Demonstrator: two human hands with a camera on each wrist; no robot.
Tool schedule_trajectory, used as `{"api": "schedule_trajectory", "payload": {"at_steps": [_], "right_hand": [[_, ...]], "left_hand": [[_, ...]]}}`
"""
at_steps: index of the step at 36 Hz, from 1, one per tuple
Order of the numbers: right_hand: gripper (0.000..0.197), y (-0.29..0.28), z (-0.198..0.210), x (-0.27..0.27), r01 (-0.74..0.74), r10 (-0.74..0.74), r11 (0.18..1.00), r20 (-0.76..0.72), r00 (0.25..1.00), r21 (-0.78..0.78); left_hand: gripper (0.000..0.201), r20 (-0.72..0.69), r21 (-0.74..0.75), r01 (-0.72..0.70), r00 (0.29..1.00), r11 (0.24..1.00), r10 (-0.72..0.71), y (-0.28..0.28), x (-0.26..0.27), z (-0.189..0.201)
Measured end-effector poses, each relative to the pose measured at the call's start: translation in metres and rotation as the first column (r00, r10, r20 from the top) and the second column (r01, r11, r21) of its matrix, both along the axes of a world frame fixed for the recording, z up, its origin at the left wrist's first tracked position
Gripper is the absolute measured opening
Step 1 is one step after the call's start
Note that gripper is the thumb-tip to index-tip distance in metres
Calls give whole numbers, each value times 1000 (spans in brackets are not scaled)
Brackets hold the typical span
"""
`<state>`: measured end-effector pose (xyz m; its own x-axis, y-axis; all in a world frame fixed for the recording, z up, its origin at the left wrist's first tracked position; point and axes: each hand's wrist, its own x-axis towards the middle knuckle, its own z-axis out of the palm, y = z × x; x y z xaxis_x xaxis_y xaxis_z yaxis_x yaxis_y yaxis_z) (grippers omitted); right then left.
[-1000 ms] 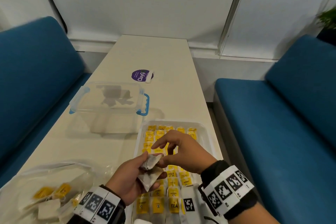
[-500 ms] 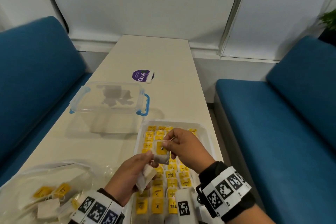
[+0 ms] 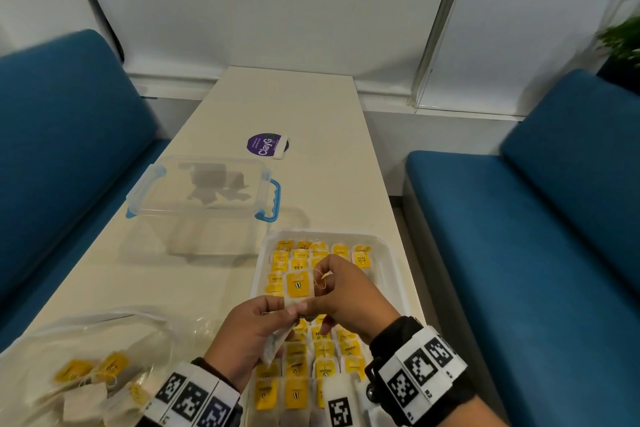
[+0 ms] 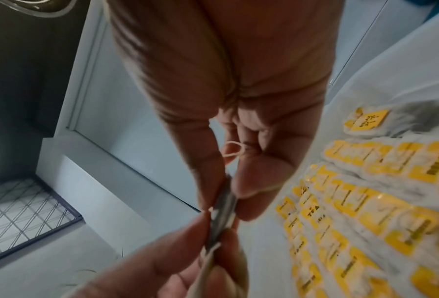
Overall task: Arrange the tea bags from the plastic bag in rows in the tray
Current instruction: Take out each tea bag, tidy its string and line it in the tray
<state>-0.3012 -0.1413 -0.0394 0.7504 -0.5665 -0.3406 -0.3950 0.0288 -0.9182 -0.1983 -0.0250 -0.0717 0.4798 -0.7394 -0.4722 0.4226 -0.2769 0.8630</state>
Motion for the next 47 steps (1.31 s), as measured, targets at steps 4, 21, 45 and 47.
{"api": "schedule_trajectory", "payload": {"at_steps": [4,21,45,47], "right_hand": [[37,-5,-3,0,81,-84,994,-36,996,-76],[22,-91,-27,4,-82,-324,821,-579,748,-566],[19,-67,-2,11,-217,-257,739,-565,784,-637],[16,-53,10,9,-195,-139,792,-481,866,-579]], "left_hand": [[27,-3,-11,-17,1000,1000,17,2,4,-6],[12,-23,36,17,1000,999,-17,8,8,-5],[22,-95,-24,16,995,1000,-18,10,9,-1],[24,-97,-52,-11,995,999,6,10,6,2]]}}
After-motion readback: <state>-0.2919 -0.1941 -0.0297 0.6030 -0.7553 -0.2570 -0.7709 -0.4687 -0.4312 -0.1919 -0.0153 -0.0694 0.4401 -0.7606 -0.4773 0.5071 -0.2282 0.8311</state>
